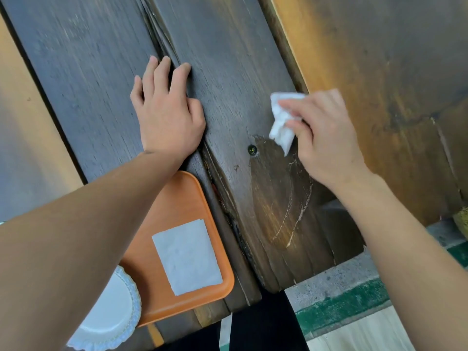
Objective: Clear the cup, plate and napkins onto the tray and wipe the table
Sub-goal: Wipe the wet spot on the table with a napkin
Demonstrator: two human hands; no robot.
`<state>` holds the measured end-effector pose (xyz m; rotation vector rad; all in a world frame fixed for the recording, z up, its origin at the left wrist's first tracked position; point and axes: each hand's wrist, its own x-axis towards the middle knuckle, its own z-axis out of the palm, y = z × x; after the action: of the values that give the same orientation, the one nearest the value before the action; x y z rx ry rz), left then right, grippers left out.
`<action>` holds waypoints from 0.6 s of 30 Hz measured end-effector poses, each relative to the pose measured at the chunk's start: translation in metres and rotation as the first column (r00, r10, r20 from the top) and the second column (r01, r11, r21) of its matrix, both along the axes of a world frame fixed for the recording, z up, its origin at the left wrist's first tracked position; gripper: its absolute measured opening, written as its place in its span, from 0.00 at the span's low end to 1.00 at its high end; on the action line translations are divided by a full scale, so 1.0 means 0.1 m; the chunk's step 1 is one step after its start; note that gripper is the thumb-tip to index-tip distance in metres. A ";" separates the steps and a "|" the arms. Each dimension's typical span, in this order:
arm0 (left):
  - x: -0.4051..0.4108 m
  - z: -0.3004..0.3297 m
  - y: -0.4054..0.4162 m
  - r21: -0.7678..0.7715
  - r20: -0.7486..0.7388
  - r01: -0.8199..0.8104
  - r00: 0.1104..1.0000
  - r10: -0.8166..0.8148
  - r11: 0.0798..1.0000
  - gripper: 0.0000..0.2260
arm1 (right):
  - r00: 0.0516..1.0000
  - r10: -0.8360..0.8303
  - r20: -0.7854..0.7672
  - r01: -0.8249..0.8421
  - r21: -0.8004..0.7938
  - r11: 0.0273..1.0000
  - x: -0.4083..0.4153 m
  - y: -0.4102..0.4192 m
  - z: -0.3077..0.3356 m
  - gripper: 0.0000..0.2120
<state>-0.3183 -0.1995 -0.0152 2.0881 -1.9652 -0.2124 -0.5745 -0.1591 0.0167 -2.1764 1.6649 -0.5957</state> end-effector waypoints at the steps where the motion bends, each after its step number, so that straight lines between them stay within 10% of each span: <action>1: 0.00 0.00 0.00 0.000 0.000 0.000 1.000 0.000 1.000 0.25 | 1.000 -0.012 0.002 0.012 -0.012 1.000 0.00 -0.12 0.02 0.13; 18: 0.00 0.00 0.01 -0.006 -0.017 0.002 1.000 -0.002 1.000 0.25 | 0.980 -0.084 -0.183 0.099 0.073 0.992 -0.30 1.23 -0.02 0.13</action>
<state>-0.3181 -0.1987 -0.0153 2.0738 -1.9560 -0.2227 -0.6048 -0.0359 0.0150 -2.1596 1.8550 -0.3568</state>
